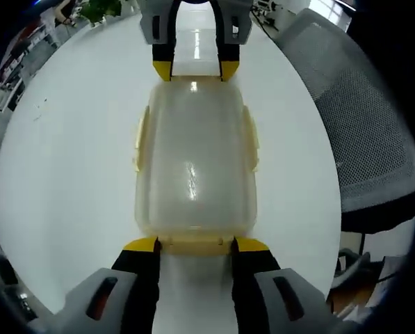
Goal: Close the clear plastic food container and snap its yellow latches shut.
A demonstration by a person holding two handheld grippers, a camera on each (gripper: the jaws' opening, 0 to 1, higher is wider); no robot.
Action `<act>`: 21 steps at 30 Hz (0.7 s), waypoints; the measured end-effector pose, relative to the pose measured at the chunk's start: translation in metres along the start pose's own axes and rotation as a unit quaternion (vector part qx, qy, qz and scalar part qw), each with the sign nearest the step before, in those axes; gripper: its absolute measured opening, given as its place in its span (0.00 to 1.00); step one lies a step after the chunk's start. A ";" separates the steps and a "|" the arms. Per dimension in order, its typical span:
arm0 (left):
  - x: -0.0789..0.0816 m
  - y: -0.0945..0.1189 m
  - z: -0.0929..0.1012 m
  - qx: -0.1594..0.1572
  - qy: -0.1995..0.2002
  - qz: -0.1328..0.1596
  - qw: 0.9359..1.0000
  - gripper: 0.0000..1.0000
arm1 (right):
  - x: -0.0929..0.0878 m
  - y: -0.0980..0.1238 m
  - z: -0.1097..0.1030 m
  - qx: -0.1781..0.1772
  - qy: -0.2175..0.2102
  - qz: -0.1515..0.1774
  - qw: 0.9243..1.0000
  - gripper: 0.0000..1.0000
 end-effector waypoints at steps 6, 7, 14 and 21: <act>0.000 0.002 0.006 0.004 0.012 -0.007 1.000 0.39 | -0.009 0.002 -0.006 -0.006 -0.008 0.070 0.997 0.40; 0.000 0.000 0.009 0.002 0.013 -0.002 1.000 0.39 | -0.010 0.002 -0.008 -0.005 -0.004 0.071 0.997 0.40; 0.000 0.013 0.012 0.002 0.014 0.005 1.000 0.39 | -0.008 0.009 -0.012 -0.002 -0.009 0.098 0.995 0.40; 0.012 0.025 0.013 0.006 0.016 0.023 1.000 0.38 | -0.011 0.026 -0.009 0.007 -0.009 0.107 0.994 0.40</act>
Point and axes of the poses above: the point that each gripper's makers call its tool centre point, and the gripper's own axes: y roughly backward along the fingers, z roughly to its right, x roughly out of its top, the point moved 9 cm from there along y, roughly backward along the fingers, and after that the axes turned 14 degrees about z, right-handed, at the moved point
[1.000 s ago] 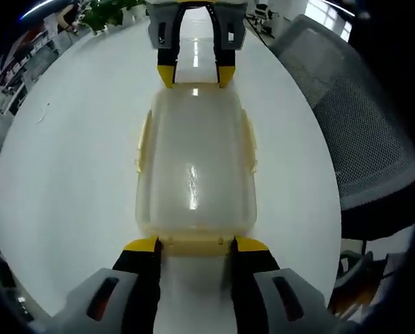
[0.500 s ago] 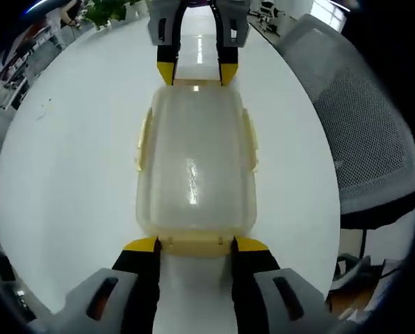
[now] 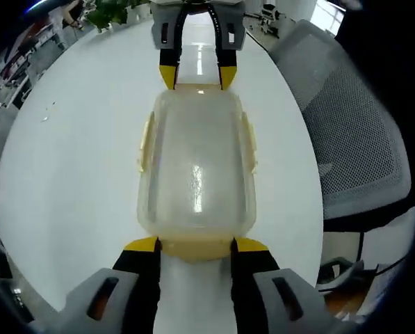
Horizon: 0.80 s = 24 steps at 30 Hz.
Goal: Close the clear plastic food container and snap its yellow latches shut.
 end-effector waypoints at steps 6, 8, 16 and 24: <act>0.014 0.010 0.000 0.003 0.003 -0.003 1.000 0.38 | 0.008 0.020 0.000 -0.002 0.005 0.000 1.000 0.39; 0.019 0.015 0.000 0.004 0.000 -0.002 1.000 0.38 | 0.010 0.028 -0.001 0.001 0.002 0.002 1.000 0.39; 0.035 0.033 0.002 0.018 0.002 0.010 1.000 0.38 | 0.013 0.050 0.001 -0.005 0.010 0.012 1.000 0.39; 0.043 0.039 0.003 0.027 0.005 0.018 0.999 0.38 | 0.015 0.061 0.002 -0.011 0.020 0.013 1.000 0.39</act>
Point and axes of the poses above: the point that each gripper's makers call its tool centre point, and the gripper's own axes: y roughly backward along the fingers, z roughly to its right, x roughly out of its top, the point moved 9 cm from there along y, roughly backward along the fingers, and after that the axes turned 14 degrees about z, right-handed, at the moved point
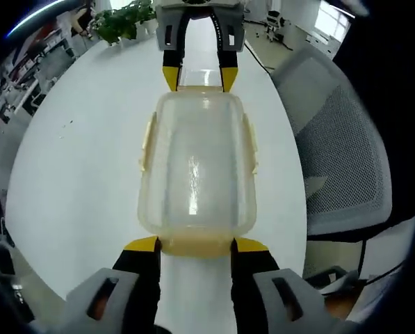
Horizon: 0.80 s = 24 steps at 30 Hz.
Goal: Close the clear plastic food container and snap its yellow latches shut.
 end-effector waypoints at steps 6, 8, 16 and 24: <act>0.005 0.001 -0.002 0.001 0.003 0.003 1.000 0.38 | -0.001 0.007 -0.001 -0.009 0.005 0.002 1.000 0.39; 0.009 0.001 -0.002 0.001 0.002 0.000 1.000 0.38 | -0.002 0.010 -0.001 -0.009 0.004 0.002 1.000 0.39; 0.016 -0.004 -0.001 0.005 0.008 0.003 1.000 0.38 | -0.010 0.016 0.002 -0.004 0.008 -0.002 1.000 0.39; 0.021 -0.009 -0.001 0.002 0.011 0.001 1.000 0.38 | -0.014 0.019 0.003 0.000 0.008 -0.002 1.000 0.39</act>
Point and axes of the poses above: the point that each gripper's makers call its tool centre point, and the gripper's own axes: y roughly backward along the fingers, z roughly to its right, x roughly out of its top, the point moved 9 cm from there along y, roughly backward along the fingers, and after that the axes turned 14 degrees about z, right-handed, at the moved point
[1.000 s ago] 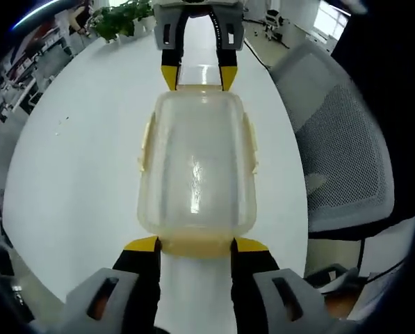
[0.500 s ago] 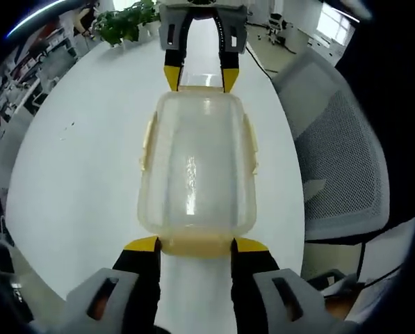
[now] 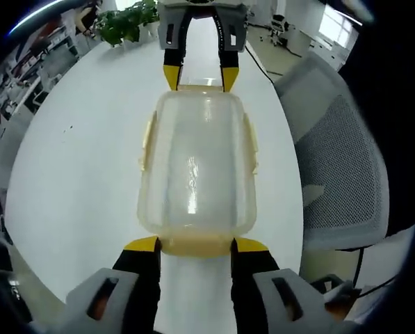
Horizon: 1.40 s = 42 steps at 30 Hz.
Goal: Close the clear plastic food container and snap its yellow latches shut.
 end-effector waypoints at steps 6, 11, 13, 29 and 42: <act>0.005 -0.006 0.002 0.001 0.003 0.002 1.000 0.38 | -0.008 0.005 -0.001 0.004 -0.001 0.001 1.000 0.39; 0.011 -0.009 0.004 0.004 0.007 0.002 1.000 0.38 | -0.013 0.008 0.000 0.005 0.004 0.001 1.000 0.39; 0.014 -0.010 0.005 0.005 0.008 0.002 1.000 0.38 | -0.016 0.009 0.000 0.005 0.005 0.001 1.000 0.39; 0.040 -0.030 0.010 0.008 0.021 0.004 1.000 0.38 | -0.044 0.026 0.001 0.011 0.011 -0.004 1.000 0.39; 0.072 -0.050 0.015 0.003 0.019 0.005 1.000 0.38 | -0.075 0.048 -0.005 0.008 0.006 -0.006 1.000 0.39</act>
Point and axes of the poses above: the point that each gripper's makers call its tool centre point, and the gripper's own axes: y roughly backward along the fingers, z roughly to its right, x roughly out of its top, the point moved 9 cm from there along y, roughly backward along the fingers, and after that the axes turned 14 degrees about z, right-handed, at the moved point
